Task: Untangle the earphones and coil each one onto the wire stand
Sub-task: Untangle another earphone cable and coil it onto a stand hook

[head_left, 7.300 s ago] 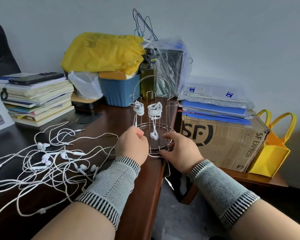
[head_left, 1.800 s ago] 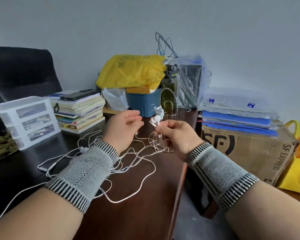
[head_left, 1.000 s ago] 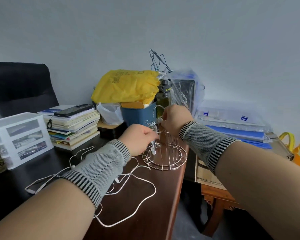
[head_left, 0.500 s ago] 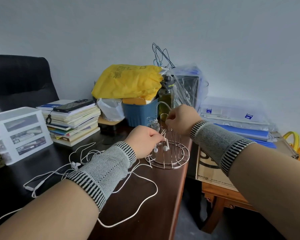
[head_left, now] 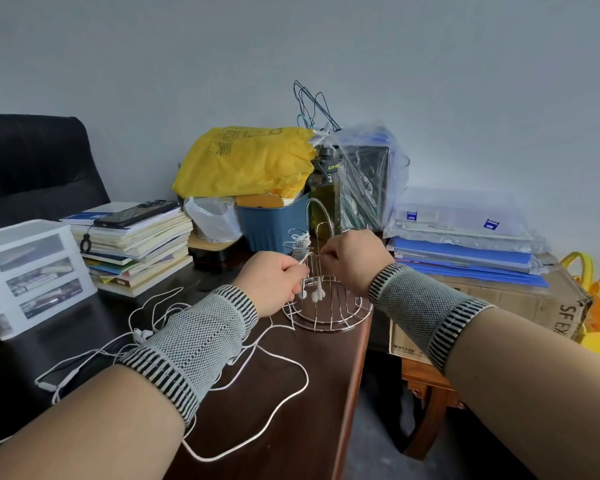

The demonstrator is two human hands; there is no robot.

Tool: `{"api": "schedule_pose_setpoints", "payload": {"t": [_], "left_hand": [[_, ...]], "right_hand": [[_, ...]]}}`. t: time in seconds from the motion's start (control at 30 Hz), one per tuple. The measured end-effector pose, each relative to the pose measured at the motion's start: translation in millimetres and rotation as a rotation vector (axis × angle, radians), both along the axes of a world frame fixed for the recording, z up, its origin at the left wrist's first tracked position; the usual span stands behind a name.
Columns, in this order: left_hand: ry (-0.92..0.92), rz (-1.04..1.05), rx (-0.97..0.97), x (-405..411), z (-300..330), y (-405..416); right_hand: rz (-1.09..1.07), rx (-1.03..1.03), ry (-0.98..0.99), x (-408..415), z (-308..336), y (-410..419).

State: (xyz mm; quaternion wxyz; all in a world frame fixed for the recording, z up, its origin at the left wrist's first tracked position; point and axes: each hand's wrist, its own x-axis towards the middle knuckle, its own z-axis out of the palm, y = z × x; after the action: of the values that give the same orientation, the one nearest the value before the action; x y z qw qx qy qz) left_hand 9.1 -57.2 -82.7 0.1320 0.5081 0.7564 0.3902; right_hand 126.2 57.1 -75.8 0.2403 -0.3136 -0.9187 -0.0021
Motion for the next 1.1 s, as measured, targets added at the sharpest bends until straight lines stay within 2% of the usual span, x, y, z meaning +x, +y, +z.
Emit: {"api": "schedule_pose_setpoints", "payload": {"t": [0.23, 0.4, 0.6, 0.7, 0.8, 0.9, 1.0, 1.1], "left_hand": [[-0.059, 0.020, -0.025, -4, -9, -4], [-0.047, 0.021, -0.031, -13, -15, -8], [-0.072, 0.000, -0.020, -18, -17, -17], [-0.013, -0.054, -0.053, -16, -12, -24], [0.097, -0.083, -0.104, -13, -4, -29], [0.172, -0.090, -0.138, -11, 8, -36], [0.117, -0.122, -0.130, -18, 16, -50], [-0.071, -0.115, -0.097, -33, 17, -64]], "right_hand": [[-0.118, -0.041, 0.045, -27, -4, 3], [-0.066, 0.019, 0.029, -28, -4, -4], [0.002, -0.033, 0.109, -14, -5, -8], [0.107, 0.001, 0.237, 1, -7, -28], [0.314, 0.025, 0.145, 5, -17, -49], [0.285, 0.005, 0.112, 5, -29, -49], [0.174, -0.028, 0.114, 15, -38, -36], [0.122, -0.030, 0.099, 27, -45, -27]]}}
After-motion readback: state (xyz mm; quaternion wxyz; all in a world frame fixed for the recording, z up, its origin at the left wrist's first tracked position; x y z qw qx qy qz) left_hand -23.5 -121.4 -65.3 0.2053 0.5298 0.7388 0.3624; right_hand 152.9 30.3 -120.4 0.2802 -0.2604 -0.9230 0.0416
